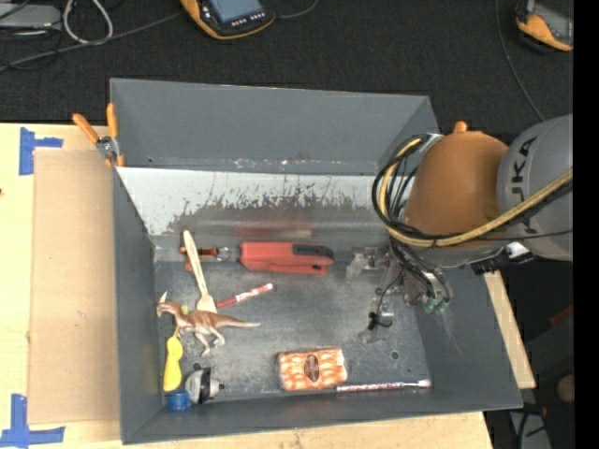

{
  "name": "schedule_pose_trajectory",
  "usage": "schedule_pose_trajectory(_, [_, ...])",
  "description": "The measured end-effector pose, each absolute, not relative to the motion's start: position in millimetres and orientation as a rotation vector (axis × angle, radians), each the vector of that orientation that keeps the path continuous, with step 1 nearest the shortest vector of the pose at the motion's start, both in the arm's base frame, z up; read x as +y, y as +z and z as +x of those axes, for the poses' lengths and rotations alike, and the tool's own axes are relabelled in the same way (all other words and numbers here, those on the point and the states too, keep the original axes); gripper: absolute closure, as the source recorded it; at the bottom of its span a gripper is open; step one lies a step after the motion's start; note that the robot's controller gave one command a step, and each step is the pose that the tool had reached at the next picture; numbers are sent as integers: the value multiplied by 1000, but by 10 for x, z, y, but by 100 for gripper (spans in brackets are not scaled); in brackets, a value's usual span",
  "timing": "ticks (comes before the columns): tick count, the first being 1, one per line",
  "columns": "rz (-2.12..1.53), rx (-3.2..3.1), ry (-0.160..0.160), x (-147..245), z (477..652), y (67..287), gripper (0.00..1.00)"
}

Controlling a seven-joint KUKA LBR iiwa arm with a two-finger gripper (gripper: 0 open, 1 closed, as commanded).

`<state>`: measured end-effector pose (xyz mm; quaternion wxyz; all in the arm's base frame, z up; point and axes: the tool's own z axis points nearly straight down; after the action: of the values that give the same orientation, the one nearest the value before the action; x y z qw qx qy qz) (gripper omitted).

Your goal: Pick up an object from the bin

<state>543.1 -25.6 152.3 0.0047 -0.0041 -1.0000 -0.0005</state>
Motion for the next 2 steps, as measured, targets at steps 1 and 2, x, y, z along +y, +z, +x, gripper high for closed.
schedule_pose_trajectory(1, [-12, -3140, -1, -255, 5448, 1568, 0])
schedule_pose_trajectory(2, [-14, -3138, -2, 124, 5081, 1122, 0])
